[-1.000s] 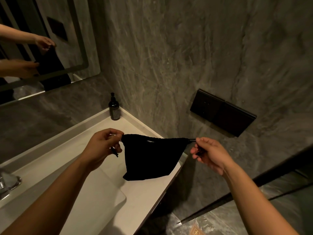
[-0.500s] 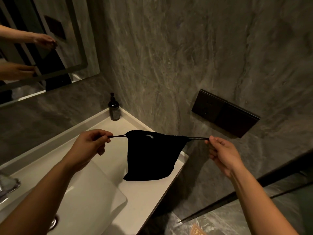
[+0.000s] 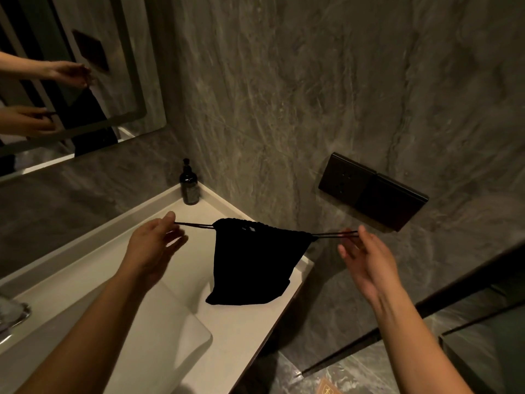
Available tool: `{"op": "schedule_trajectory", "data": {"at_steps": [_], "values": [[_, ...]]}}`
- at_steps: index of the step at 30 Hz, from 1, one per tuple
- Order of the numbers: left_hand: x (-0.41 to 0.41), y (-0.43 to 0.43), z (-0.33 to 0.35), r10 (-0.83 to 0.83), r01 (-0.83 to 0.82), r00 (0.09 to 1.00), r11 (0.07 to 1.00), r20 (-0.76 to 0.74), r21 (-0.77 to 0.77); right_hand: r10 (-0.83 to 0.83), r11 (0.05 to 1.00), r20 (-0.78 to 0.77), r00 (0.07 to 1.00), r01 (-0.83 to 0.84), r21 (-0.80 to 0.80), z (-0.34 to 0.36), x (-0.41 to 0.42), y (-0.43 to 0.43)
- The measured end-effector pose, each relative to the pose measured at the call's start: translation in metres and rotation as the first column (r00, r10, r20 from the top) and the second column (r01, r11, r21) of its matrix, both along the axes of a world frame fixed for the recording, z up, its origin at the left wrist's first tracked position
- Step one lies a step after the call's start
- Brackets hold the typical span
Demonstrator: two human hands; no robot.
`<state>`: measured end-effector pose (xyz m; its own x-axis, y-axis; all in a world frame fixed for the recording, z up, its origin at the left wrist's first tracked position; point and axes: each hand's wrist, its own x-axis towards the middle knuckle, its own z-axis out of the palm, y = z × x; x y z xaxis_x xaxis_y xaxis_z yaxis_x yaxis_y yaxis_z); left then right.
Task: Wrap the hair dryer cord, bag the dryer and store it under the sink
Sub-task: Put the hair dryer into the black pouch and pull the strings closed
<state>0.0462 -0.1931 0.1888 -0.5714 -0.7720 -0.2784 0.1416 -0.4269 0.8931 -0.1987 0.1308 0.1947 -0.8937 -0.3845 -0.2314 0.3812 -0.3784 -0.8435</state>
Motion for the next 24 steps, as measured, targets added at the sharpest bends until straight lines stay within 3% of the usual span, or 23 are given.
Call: {"op": "schedule_trajectory", "data": {"at_steps": [3, 5, 7, 9, 11, 13, 15, 17, 19, 21, 24], "values": [[-0.015, 0.013, 0.002, 0.053, 0.042, 0.942, 0.96, -0.33, 0.275, -0.013, 0.985, 0.121, 0.993, 0.034, -0.172, 0.003, 0.004, -0.014], [-0.026, 0.02, 0.004, 0.072, 0.062, 0.923, 0.942, -0.379, 0.33, -0.009, 0.96, 0.19, 0.982, 0.061, -0.272, 0.002, 0.005, -0.023], [-0.035, 0.026, 0.004, 0.0, 0.015, 0.981, 0.997, -0.193, 0.075, -0.02, 0.973, 0.159, 0.987, 0.055, -0.223, 0.0, 0.005, -0.03], [-0.038, 0.029, 0.0, -0.076, 0.098, 0.994, 0.935, 0.078, -0.342, 0.006, 0.999, -0.06, 0.998, -0.004, 0.033, -0.003, 0.004, -0.034], [-0.036, 0.031, -0.002, -0.153, 0.345, 0.93, 0.673, 0.334, -0.654, 0.178, 0.918, -0.371, 0.911, -0.017, 0.397, -0.003, 0.002, -0.033], [-0.031, 0.03, -0.006, -0.113, 0.565, 0.823, 0.263, 0.557, -0.782, 0.51, 0.701, -0.527, 0.68, 0.026, 0.712, 0.001, 0.0, -0.031], [-0.028, 0.031, -0.007, -0.028, 0.655, 0.755, -0.015, 0.655, -0.755, 0.796, 0.404, -0.428, 0.427, 0.151, 0.902, 0.004, -0.002, -0.032], [-0.028, 0.032, -0.004, 0.088, 0.676, 0.734, -0.182, 0.673, -0.714, 0.909, 0.204, -0.281, 0.308, 0.258, 0.944, 0.006, -0.002, -0.036], [-0.03, 0.031, 0.001, 0.185, 0.713, 0.701, -0.228, 0.689, -0.663, 0.959, 0.101, -0.179, 0.22, 0.326, 0.94, 0.008, -0.002, -0.039], [-0.033, 0.026, 0.006, 0.21, 0.747, 0.664, -0.178, 0.717, -0.64, 0.975, 0.086, -0.147, 0.167, 0.328, 0.941, 0.011, -0.003, -0.037], [-0.028, 0.021, 0.012, 0.091, 0.724, 0.687, -0.012, 0.721, -0.689, 0.919, 0.254, -0.293, 0.263, 0.171, 0.952, 0.015, -0.005, -0.02]]}}
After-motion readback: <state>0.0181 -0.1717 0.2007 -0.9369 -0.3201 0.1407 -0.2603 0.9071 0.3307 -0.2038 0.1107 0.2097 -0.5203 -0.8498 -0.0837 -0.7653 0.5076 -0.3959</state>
